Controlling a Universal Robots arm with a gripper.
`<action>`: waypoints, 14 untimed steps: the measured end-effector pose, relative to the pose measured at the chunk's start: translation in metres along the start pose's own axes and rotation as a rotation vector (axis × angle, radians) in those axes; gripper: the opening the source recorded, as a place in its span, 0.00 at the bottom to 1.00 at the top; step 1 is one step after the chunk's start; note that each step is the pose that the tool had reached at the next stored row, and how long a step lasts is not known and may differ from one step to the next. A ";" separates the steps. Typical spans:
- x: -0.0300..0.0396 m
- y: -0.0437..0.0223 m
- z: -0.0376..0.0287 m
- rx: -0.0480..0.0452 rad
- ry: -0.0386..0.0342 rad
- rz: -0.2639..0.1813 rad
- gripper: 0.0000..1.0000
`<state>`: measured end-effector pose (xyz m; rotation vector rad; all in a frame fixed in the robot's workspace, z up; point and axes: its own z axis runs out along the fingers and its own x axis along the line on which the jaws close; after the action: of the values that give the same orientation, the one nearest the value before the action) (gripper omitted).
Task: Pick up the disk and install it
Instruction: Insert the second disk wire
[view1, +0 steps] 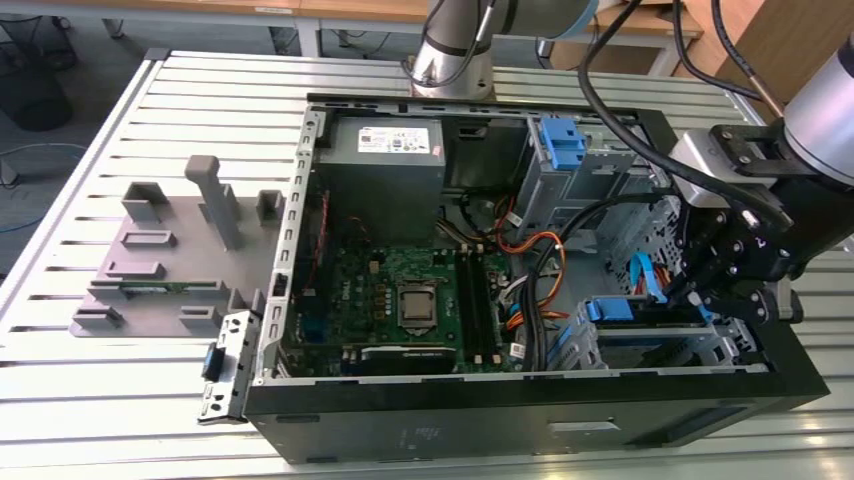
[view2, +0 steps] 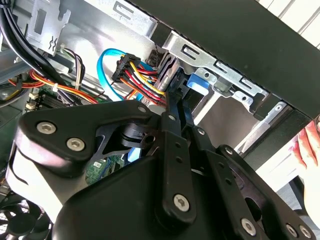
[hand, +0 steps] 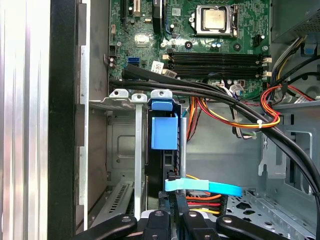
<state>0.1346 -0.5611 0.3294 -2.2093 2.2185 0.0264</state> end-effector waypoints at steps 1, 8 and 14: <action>0.0000 0.0000 0.0000 0.0000 0.0000 0.000 0.16; 0.0000 0.0000 0.0002 0.0000 -0.0002 0.000 0.24; -0.0002 0.0000 -0.0055 0.0000 0.0006 0.000 0.24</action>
<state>0.1346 -0.5611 0.3349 -2.2095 2.2189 0.0258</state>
